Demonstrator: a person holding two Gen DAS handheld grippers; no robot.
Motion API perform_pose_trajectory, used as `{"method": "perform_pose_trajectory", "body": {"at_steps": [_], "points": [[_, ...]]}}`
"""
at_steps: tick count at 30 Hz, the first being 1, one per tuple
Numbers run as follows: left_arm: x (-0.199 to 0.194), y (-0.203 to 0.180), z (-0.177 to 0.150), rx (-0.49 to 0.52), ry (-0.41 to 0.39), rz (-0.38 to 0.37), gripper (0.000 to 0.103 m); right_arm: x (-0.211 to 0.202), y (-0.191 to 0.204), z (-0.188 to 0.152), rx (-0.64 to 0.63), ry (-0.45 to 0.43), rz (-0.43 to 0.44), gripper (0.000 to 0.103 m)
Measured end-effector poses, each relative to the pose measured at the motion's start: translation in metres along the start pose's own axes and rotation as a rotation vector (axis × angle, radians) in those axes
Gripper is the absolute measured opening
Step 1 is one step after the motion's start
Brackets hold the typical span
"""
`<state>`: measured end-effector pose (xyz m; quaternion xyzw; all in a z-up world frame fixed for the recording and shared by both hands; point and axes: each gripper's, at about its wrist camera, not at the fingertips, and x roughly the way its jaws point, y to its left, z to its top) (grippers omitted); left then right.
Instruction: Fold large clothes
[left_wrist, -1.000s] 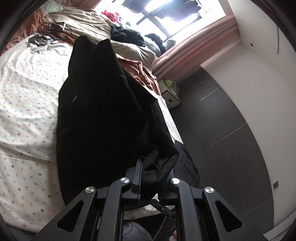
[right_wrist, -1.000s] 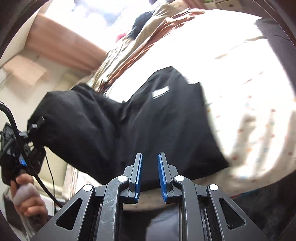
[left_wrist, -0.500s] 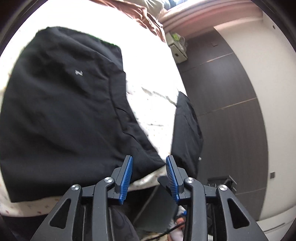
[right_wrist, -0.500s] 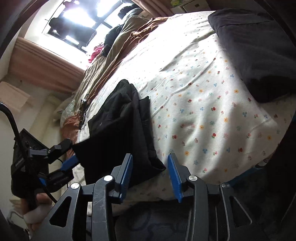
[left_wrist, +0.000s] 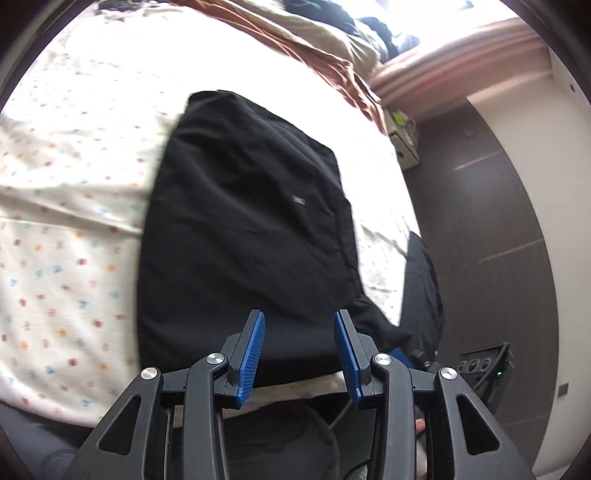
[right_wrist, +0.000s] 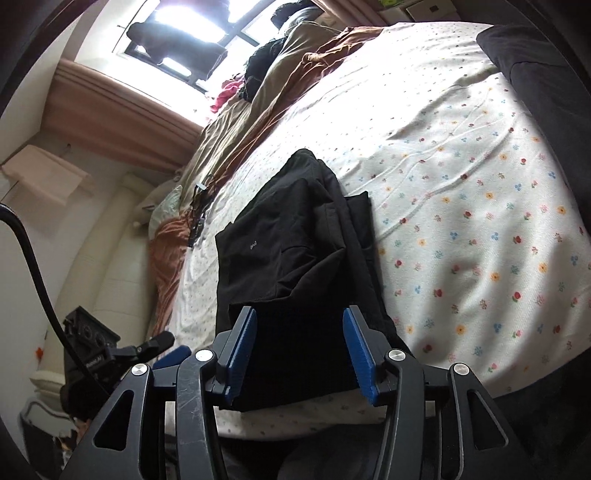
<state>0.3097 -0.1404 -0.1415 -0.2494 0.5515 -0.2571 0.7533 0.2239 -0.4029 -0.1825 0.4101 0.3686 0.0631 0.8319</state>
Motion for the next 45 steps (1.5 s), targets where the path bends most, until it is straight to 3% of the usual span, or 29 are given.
{"method": "perform_pose_trajectory", "body": {"at_steps": [4,5,7,10,11,12,13,14,16,30,37,40,45], "points": [[-0.011,0.024,0.001,-0.032,-0.013,0.042,0.041,-0.01,0.002,0.0,0.017,-0.029,0.034,0.051],[-0.012,0.03,0.0,-0.043,-0.015,0.047,0.041,-0.013,0.003,0.0,0.016,-0.035,0.047,0.054],[-0.014,0.041,0.001,-0.058,-0.015,0.061,0.041,-0.016,0.007,-0.001,0.006,-0.047,0.053,0.075],[-0.01,0.053,-0.002,-0.082,-0.006,0.077,0.041,-0.004,0.012,-0.002,-0.03,-0.021,0.038,0.075],[-0.013,0.058,-0.004,-0.088,-0.003,0.08,0.041,0.003,0.012,-0.004,-0.034,-0.001,0.042,0.074],[-0.012,0.06,-0.005,-0.092,0.002,0.087,0.041,0.01,0.01,-0.006,-0.031,0.013,0.035,0.059],[-0.012,0.063,-0.005,-0.093,0.007,0.095,0.041,0.016,0.007,-0.008,-0.025,0.027,0.017,0.028],[-0.01,0.064,-0.007,-0.092,0.012,0.103,0.041,0.02,0.002,-0.009,-0.014,0.032,0.009,0.017],[-0.011,0.068,-0.009,-0.091,0.015,0.108,0.041,0.019,-0.009,-0.011,0.002,0.007,0.002,0.012],[0.004,0.072,-0.019,-0.046,0.005,0.166,0.041,0.023,-0.079,-0.043,0.132,0.02,0.0,0.007],[0.017,0.078,-0.018,-0.034,0.023,0.156,0.041,0.017,-0.065,-0.04,0.101,-0.007,-0.096,0.007],[0.019,0.078,-0.016,-0.029,0.024,0.159,0.041,0.017,-0.067,-0.043,0.13,-0.02,-0.1,0.007],[-0.002,0.068,-0.022,-0.002,-0.001,0.166,0.041,0.004,-0.062,-0.053,0.108,-0.018,-0.146,0.007]]}}
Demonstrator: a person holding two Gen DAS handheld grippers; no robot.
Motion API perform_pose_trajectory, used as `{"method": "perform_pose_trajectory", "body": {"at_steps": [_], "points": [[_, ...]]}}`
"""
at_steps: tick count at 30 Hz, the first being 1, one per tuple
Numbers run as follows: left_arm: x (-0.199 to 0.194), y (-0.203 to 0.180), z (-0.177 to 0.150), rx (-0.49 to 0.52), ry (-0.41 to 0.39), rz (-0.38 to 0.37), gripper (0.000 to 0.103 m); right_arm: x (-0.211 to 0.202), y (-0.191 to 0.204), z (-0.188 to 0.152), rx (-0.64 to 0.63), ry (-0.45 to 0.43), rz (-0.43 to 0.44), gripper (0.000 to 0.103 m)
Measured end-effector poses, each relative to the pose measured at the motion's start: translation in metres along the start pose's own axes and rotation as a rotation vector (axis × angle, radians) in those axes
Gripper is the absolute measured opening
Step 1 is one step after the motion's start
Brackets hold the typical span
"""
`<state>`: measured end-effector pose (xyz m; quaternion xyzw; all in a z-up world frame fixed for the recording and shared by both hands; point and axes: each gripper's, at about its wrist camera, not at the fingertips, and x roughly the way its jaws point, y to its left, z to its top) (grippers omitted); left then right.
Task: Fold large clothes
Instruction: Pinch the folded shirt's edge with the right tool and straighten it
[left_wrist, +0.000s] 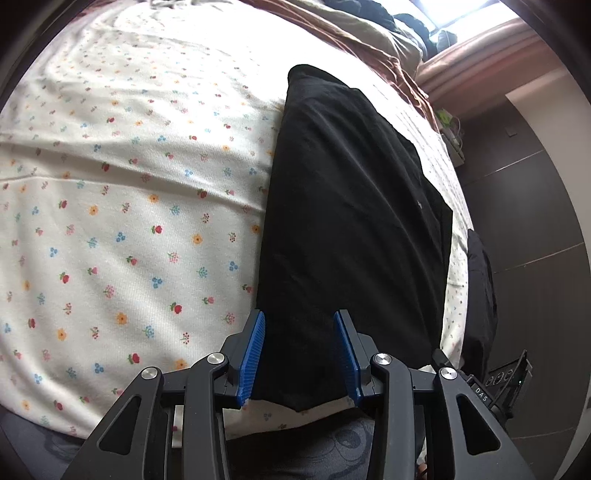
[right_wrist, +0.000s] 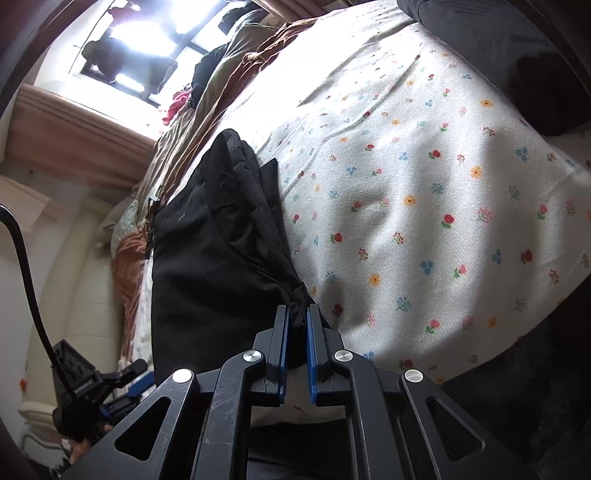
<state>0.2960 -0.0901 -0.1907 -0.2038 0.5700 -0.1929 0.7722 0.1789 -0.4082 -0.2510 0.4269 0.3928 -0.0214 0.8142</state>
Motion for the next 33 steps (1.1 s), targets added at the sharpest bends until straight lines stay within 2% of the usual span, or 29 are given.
{"method": "perform_pose_trajectory", "body": {"at_steps": [5,6,8,10,12,16,24,33], "points": [[-0.034,-0.002,0.007,0.019,-0.049,-0.01,0.041,-0.018,0.007,0.002,-0.042,-0.001,-0.085,0.009],[-0.039,-0.001,0.01,0.016,-0.055,-0.017,0.041,-0.024,0.009,0.005,-0.044,-0.003,-0.075,0.013],[-0.046,-0.001,0.016,0.016,-0.067,-0.023,0.041,-0.036,0.013,0.012,-0.047,-0.016,-0.022,0.016],[-0.049,-0.002,0.022,0.02,-0.077,-0.025,0.041,-0.046,0.024,0.021,-0.089,-0.047,-0.014,0.037],[-0.048,-0.002,0.03,0.013,-0.085,-0.024,0.041,-0.049,0.036,0.032,-0.128,-0.077,-0.003,0.044],[-0.037,0.001,0.04,-0.012,-0.078,-0.023,0.041,-0.034,0.057,0.06,-0.169,-0.06,0.037,0.044],[-0.005,0.014,0.066,-0.035,-0.046,-0.005,0.041,0.031,0.08,0.112,-0.232,0.019,0.004,0.044],[0.029,0.021,0.104,-0.066,-0.03,-0.021,0.041,0.094,0.087,0.15,-0.256,0.097,-0.011,0.044]]}}
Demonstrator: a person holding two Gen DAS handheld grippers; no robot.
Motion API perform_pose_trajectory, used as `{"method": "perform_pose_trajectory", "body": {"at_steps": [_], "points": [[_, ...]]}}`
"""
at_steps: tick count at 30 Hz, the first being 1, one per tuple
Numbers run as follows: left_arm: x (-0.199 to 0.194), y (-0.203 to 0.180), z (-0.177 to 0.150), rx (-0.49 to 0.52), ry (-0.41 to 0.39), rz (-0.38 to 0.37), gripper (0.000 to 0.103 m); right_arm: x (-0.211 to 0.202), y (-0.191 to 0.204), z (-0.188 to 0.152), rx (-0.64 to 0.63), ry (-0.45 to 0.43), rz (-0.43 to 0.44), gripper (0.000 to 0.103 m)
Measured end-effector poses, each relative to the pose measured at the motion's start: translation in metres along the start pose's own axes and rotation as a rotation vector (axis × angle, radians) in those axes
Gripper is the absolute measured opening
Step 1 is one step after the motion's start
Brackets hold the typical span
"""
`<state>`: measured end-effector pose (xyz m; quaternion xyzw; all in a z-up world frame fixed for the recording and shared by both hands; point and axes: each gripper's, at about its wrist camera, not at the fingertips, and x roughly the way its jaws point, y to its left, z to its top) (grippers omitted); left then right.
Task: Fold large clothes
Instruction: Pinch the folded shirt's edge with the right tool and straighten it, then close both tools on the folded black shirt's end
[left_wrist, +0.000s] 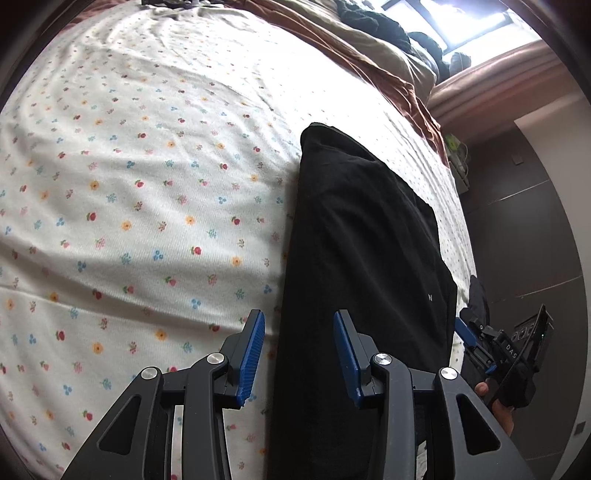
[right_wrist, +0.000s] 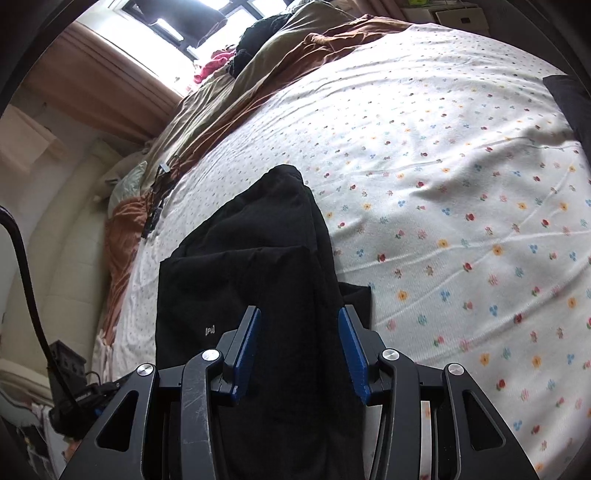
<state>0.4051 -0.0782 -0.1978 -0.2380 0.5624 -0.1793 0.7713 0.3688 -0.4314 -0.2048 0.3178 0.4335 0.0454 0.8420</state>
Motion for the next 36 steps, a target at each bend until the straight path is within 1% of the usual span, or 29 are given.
{"method": "perform_pose_trajectory", "body": {"at_steps": [2,3,5,6,7,8,9,10,12,14,16,18,23,25,27,28,29,30,31,33,34,36], "points": [[0.009,-0.001,0.007,-0.003,0.007,-0.002,0.041,0.007,0.002,0.007,-0.011,-0.003,0.006,0.044],[0.013,-0.001,0.011,-0.004,0.009,-0.003,0.041,0.008,0.003,0.009,-0.016,-0.01,-0.001,0.042],[0.021,-0.003,0.017,-0.002,0.014,-0.008,0.041,0.01,0.002,0.013,-0.019,-0.015,0.01,0.03],[0.025,-0.004,0.02,-0.001,0.017,-0.007,0.041,0.01,-0.001,0.015,-0.012,-0.015,0.022,0.015],[0.029,-0.005,0.023,-0.001,0.021,-0.002,0.041,0.01,-0.002,0.015,-0.009,-0.018,0.027,0.011],[0.031,-0.006,0.025,-0.003,0.021,-0.004,0.041,0.008,-0.003,0.014,-0.015,-0.023,0.034,0.01],[0.034,-0.008,0.028,-0.003,0.019,-0.01,0.041,0.007,-0.003,0.013,-0.027,-0.029,0.045,0.006],[0.036,-0.01,0.031,0.0,0.019,-0.012,0.041,0.006,-0.003,0.014,-0.035,-0.035,0.052,0.004],[0.041,-0.014,0.037,0.014,0.02,0.001,0.041,0.0,-0.006,0.013,-0.034,-0.056,0.066,0.003],[0.045,-0.019,0.044,0.025,0.016,0.011,0.046,-0.005,-0.013,0.013,-0.003,-0.067,0.092,0.002],[0.05,-0.024,0.049,0.034,0.018,0.019,0.048,-0.008,-0.02,0.013,0.028,-0.072,0.102,0.002],[0.054,-0.029,0.054,0.048,0.015,0.024,0.049,-0.006,-0.027,0.009,0.048,-0.069,0.09,0.002],[0.068,-0.035,0.06,0.069,0.014,0.046,0.049,0.013,-0.046,-0.001,0.102,-0.033,0.066,0.001],[0.073,-0.037,0.062,0.085,0.014,0.059,0.05,0.016,-0.046,-0.004,0.103,-0.023,0.062,0.002],[0.075,-0.038,0.062,0.089,0.016,0.069,0.05,0.014,-0.045,-0.004,0.108,-0.006,0.064,0.005],[0.075,-0.037,0.063,0.088,0.017,0.071,0.05,0.011,-0.045,-0.003,0.119,0.004,0.074,0.016],[0.075,-0.037,0.062,0.089,0.019,0.071,0.05,0.008,-0.047,-0.003,0.129,0.015,0.081,0.025],[0.074,-0.037,0.062,0.089,0.018,0.07,0.05,0.004,-0.048,-0.003,0.131,0.02,0.1,0.05],[0.074,-0.037,0.062,0.089,0.018,0.069,0.05,0.0,-0.05,-0.004,0.125,0.016,0.12,0.067],[0.075,-0.038,0.063,0.09,0.017,0.069,0.05,-0.003,-0.051,-0.007,0.109,0.029,0.149,0.069],[0.075,-0.038,0.063,0.09,0.016,0.071,0.05,-0.001,-0.053,-0.008,0.113,0.048,0.159,0.069],[0.075,-0.04,0.062,0.092,0.013,0.077,0.05,0.006,-0.058,-0.012,0.137,0.094,0.205,0.069]]}}
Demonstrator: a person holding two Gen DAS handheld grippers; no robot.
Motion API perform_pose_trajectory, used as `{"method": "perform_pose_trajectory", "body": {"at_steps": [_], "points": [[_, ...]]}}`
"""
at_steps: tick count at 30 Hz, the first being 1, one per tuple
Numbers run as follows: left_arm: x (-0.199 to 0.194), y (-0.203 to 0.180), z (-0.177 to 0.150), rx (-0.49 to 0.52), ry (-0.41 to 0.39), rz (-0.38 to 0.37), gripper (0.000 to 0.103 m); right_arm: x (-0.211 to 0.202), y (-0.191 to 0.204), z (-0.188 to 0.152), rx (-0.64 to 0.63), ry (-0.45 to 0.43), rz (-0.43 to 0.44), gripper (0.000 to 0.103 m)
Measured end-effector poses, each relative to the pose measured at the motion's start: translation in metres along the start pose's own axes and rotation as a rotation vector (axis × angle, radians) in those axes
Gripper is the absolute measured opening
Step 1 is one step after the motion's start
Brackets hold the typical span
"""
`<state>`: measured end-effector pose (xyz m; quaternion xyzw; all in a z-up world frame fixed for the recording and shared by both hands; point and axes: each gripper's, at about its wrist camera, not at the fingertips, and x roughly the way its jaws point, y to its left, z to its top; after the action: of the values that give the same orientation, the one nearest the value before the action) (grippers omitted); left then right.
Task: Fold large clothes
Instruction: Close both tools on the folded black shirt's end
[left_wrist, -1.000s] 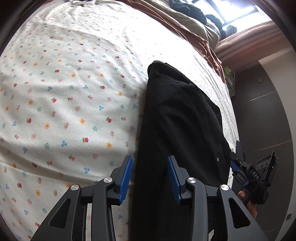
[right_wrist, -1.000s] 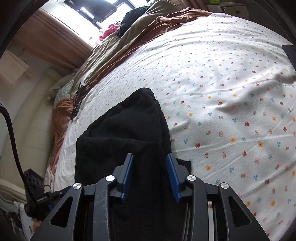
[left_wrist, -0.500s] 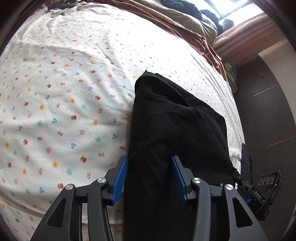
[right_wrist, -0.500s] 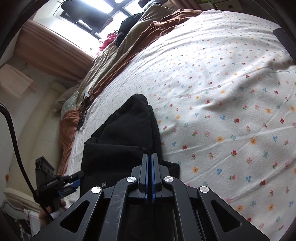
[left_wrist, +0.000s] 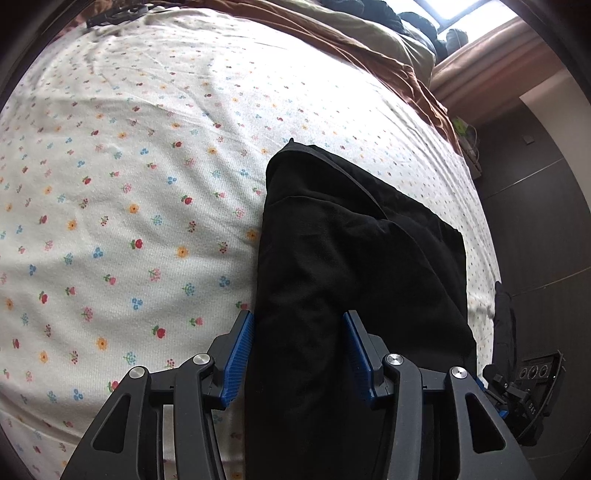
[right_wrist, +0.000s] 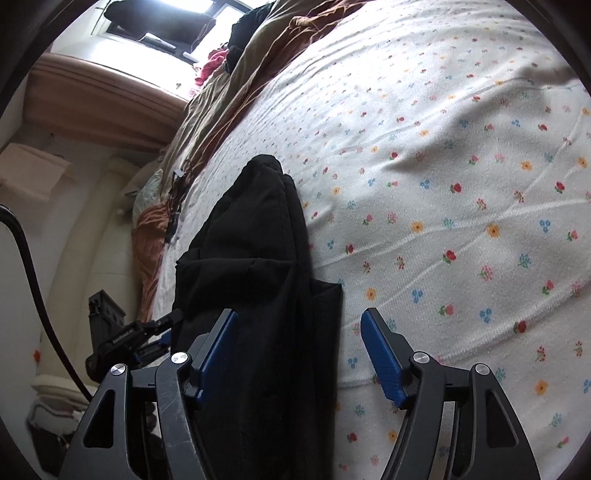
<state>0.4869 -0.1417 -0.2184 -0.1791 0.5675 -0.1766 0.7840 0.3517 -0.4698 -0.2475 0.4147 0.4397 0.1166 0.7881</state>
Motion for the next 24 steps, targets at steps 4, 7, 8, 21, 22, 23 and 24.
{"method": "perform_pose_trajectory", "body": {"at_steps": [4,7,8,21,22,23,24], "points": [[0.001,-0.003,0.001,0.001,-0.002,0.007,0.05,0.012,-0.009,-0.004,0.013,0.053,0.025,0.069],[0.002,-0.002,0.001,0.001,0.001,0.004,0.05,0.019,-0.013,0.001,0.039,0.084,0.076,0.069],[0.002,-0.001,0.001,-0.001,0.002,0.003,0.05,0.024,-0.014,0.003,0.05,0.1,0.099,0.069],[0.003,0.003,0.003,-0.019,0.006,-0.009,0.05,0.059,-0.004,0.024,0.057,0.184,0.218,0.068],[0.003,0.003,0.002,-0.022,0.004,-0.011,0.05,0.058,-0.005,0.025,0.052,0.185,0.219,0.065],[0.003,0.004,0.002,-0.024,0.002,-0.012,0.05,0.059,-0.005,0.025,0.045,0.189,0.212,0.063],[0.003,0.005,0.002,-0.027,0.001,-0.013,0.051,0.06,-0.004,0.025,0.04,0.192,0.206,0.058]]}}
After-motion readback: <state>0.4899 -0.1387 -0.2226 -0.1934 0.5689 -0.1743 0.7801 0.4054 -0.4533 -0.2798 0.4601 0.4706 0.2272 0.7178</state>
